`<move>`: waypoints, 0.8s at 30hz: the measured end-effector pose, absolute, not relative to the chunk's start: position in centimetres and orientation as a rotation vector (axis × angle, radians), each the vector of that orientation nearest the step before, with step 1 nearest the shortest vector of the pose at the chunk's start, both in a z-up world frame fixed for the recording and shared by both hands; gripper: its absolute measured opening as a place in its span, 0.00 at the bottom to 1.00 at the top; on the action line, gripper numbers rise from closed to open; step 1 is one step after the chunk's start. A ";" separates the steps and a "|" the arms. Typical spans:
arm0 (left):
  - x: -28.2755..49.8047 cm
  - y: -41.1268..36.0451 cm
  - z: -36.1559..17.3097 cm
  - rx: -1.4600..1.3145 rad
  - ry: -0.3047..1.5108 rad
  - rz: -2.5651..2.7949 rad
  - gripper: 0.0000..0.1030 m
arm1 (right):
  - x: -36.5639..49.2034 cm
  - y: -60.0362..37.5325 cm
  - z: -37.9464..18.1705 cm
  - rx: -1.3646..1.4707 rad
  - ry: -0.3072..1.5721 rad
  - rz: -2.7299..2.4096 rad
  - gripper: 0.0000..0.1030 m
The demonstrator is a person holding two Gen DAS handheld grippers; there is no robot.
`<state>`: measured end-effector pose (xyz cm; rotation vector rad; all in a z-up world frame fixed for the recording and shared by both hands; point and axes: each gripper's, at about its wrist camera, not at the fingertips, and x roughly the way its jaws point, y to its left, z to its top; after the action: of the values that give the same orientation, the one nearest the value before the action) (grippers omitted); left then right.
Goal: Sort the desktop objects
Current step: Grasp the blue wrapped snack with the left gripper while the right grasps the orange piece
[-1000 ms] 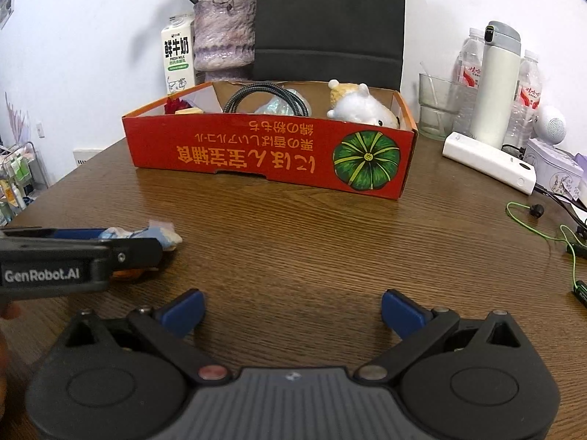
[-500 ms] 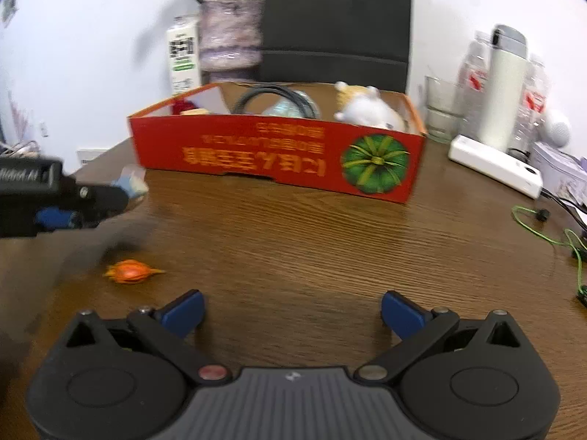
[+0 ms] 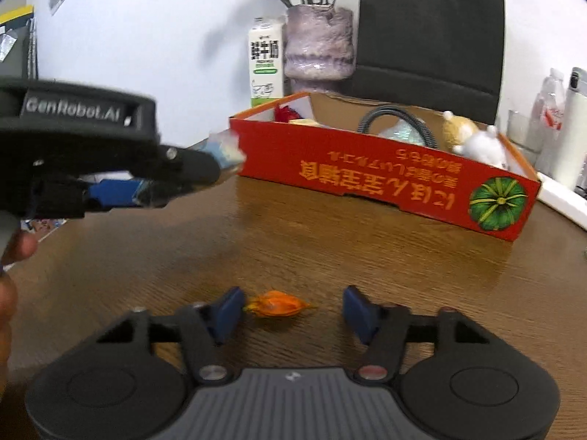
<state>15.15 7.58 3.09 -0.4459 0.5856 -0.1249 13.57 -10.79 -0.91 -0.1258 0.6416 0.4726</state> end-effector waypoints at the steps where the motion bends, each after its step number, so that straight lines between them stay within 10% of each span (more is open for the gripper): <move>1: 15.2 7.6 3.0 -0.443 0.587 -0.125 0.50 | 13.5 -11.0 -0.8 -0.116 0.641 0.476 0.26; 24: 15.2 6.2 2.5 -0.308 0.600 -0.085 0.50 | 13.6 -13.2 -0.2 -0.055 0.576 0.396 0.07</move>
<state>15.21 6.18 2.53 -0.3084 0.5999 -0.0846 13.63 -13.21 -0.23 -0.0547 0.5758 0.3958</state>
